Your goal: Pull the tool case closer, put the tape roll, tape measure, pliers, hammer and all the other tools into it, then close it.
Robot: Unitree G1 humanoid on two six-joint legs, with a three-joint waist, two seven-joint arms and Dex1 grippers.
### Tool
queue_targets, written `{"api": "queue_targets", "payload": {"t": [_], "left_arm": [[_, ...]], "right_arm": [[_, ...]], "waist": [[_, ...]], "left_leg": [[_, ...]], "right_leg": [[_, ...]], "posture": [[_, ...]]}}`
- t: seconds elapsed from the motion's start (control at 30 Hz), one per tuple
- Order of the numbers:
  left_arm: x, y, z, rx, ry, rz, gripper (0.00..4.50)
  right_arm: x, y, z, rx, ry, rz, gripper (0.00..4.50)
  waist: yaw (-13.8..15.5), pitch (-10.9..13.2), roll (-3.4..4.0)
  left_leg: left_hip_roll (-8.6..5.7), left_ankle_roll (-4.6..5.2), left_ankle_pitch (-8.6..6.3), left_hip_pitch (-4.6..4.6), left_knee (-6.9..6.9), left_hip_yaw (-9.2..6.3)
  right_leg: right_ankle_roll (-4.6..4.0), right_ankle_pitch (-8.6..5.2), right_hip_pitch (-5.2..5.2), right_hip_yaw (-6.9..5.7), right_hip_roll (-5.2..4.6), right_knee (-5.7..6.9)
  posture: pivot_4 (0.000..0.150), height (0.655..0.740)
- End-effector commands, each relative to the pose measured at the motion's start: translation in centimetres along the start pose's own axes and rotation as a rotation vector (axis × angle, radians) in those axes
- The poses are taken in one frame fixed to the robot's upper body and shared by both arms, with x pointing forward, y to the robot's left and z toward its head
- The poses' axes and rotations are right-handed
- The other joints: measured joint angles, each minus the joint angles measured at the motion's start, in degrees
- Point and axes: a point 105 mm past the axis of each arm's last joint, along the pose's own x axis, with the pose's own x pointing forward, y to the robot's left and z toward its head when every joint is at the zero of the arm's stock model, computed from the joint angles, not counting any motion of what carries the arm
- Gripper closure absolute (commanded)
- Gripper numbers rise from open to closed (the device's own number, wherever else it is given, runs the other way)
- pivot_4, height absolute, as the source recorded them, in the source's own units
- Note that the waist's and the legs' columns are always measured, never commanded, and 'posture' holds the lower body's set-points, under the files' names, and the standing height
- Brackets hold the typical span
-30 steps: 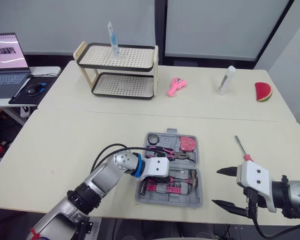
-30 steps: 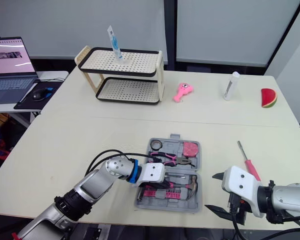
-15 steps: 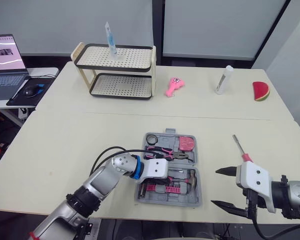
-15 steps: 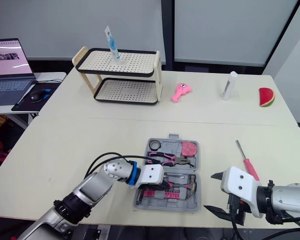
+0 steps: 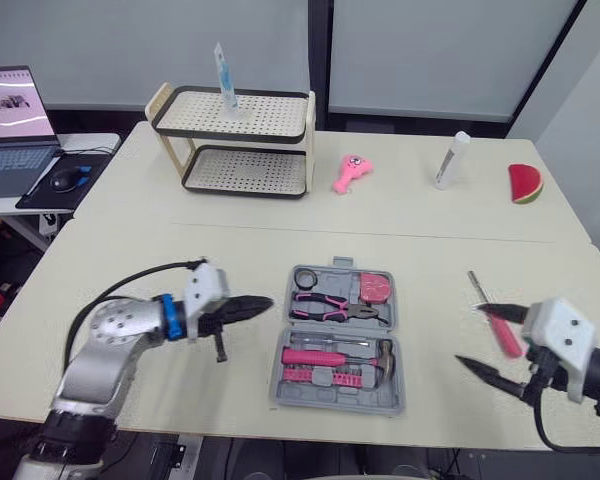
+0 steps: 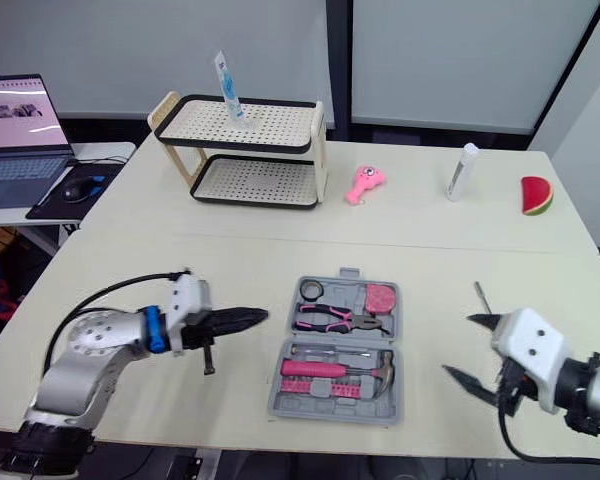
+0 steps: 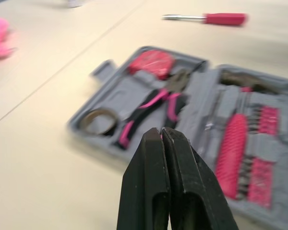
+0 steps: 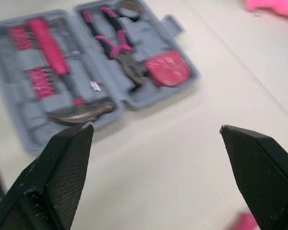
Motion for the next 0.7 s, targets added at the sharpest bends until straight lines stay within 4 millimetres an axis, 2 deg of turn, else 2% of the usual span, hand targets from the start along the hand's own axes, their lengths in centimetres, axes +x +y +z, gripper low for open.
{"api": "queue_targets", "payload": {"t": [0.03,0.07,0.17,0.3,0.57,0.7], "left_arm": [[-3.3,1.1,-1.2,-0.059,0.020,0.190,4.45],[-4.1,0.9,-1.7,-0.093,0.021,0.235,4.45],[-6.0,0.0,-3.1,-0.178,0.017,0.351,3.85],[-8.2,-1.7,-4.7,-0.277,0.016,0.488,2.59],[-10.9,-3.6,-7.8,-0.395,0.075,0.648,0.07],[-11.0,-3.7,-8.0,-0.396,0.081,0.653,0.03]], "right_arm": [[-2.1,-2.8,-1.5,-0.006,-0.007,-0.182,0.00],[-2.6,-3.3,-2.3,0.012,-0.004,-0.218,0.00],[-3.7,-3.7,-4.6,0.079,0.012,-0.269,0.00],[-4.8,-3.6,-7.7,0.186,0.041,-0.321,0.00],[-5.9,-2.3,-11.5,0.323,0.116,-0.311,0.00],[-6.1,-2.3,-11.9,0.328,0.135,-0.314,0.00]], "waist": [[-0.13,0.00,-0.01],[-0.16,0.00,-0.01],[-0.16,-0.01,-0.02],[-0.18,-0.02,-0.02],[-0.21,-0.05,0.00],[-0.21,-0.05,0.00]], "left_leg": [[0.00,0.00,0.00,-0.01,-0.02,0.02],[0.00,0.00,0.00,0.00,-0.01,0.03],[0.00,-0.01,0.00,0.02,-0.01,0.09],[-0.02,-0.01,-0.01,0.07,-0.02,0.13],[-0.02,-0.03,-0.02,0.12,-0.06,0.17],[-0.02,-0.05,-0.03,0.13,-0.08,0.22]], "right_leg": [[0.00,0.00,-0.03,0.01,-0.02,0.00],[-0.01,0.00,-0.01,0.02,-0.03,0.01],[0.00,0.00,0.02,0.07,-0.05,0.01],[-0.01,-0.01,0.06,0.08,-0.08,0.00],[-0.09,-0.16,0.05,0.11,-0.07,0.00],[-0.16,-0.39,0.03,0.18,-0.07,-0.01]], "posture": [[0.150,0.7350],[0.150,0.7350],[0.150,0.7350],[0.150,0.7350],[0.150,0.7350],[0.150,0.7350]]}}
